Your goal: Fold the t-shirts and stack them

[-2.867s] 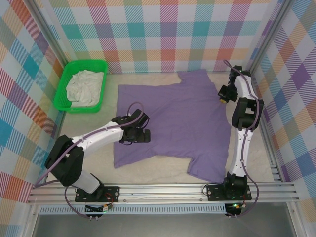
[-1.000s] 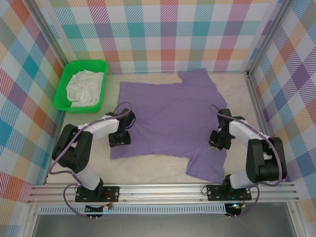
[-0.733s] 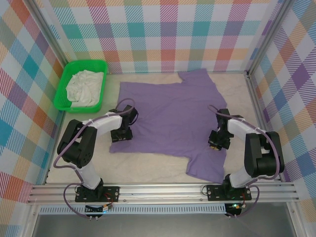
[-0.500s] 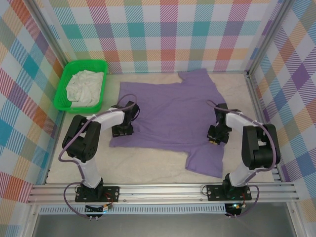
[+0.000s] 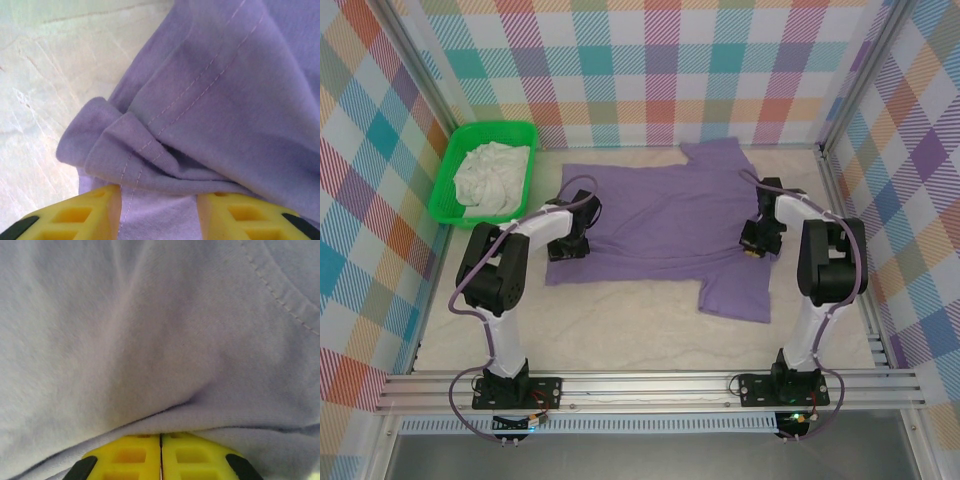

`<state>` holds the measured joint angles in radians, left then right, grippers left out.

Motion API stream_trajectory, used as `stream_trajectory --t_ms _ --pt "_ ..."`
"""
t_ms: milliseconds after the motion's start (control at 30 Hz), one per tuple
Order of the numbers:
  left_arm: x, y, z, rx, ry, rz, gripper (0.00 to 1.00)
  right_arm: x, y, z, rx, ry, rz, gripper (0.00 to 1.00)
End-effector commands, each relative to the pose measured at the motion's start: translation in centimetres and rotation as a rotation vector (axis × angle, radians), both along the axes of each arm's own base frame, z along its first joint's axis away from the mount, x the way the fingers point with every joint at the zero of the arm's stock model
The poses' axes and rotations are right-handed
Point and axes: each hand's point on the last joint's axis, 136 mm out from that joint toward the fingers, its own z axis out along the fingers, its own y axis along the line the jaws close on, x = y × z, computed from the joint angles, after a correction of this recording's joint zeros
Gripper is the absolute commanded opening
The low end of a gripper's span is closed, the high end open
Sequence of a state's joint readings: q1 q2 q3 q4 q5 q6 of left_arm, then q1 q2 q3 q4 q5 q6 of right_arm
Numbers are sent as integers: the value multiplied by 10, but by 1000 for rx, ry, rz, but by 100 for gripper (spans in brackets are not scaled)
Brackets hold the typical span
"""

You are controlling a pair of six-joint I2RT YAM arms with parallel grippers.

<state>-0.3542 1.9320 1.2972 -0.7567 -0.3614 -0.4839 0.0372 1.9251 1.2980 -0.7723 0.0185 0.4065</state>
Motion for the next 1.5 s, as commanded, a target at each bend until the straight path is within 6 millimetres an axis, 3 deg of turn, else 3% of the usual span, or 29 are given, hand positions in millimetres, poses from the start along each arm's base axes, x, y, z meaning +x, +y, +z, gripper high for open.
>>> stream_trajectory --t_ms 0,133,267,400,500,667,800,967,1067,1200,1300,1467 --pt "11 4 9 16 -18 -7 39 1 -3 -5 2 31 6 8" --pt "12 -4 37 -29 -67 -17 33 5 5 17 46 -12 26 8" --pt "13 -12 83 -78 -146 -42 32 12 11 61 78 -100 58 11" --pt "31 -17 109 -104 -192 -73 34 38 13 93 79 -187 112 13" --pt "54 -23 108 -133 -194 -84 36 67 12 102 72 -223 154 13" --pt "105 -41 93 -271 -209 -80 52 123 16 92 117 -274 178 15" --pt "143 -49 85 -296 -242 -77 56 159 18 73 130 -258 190 16" --pt "180 -53 60 -313 -260 -53 56 185 18 34 132 -207 191 12" --pt "193 -51 37 -305 -226 -34 55 184 16 9 128 -164 174 12" --pt "191 -45 -2 -274 -134 -2 54 170 16 -20 135 -83 154 11" --pt "179 -42 -25 -262 -62 16 53 160 18 -27 155 -49 157 10" --pt "155 -39 -40 -258 14 18 44 144 14 -28 133 -16 160 10"
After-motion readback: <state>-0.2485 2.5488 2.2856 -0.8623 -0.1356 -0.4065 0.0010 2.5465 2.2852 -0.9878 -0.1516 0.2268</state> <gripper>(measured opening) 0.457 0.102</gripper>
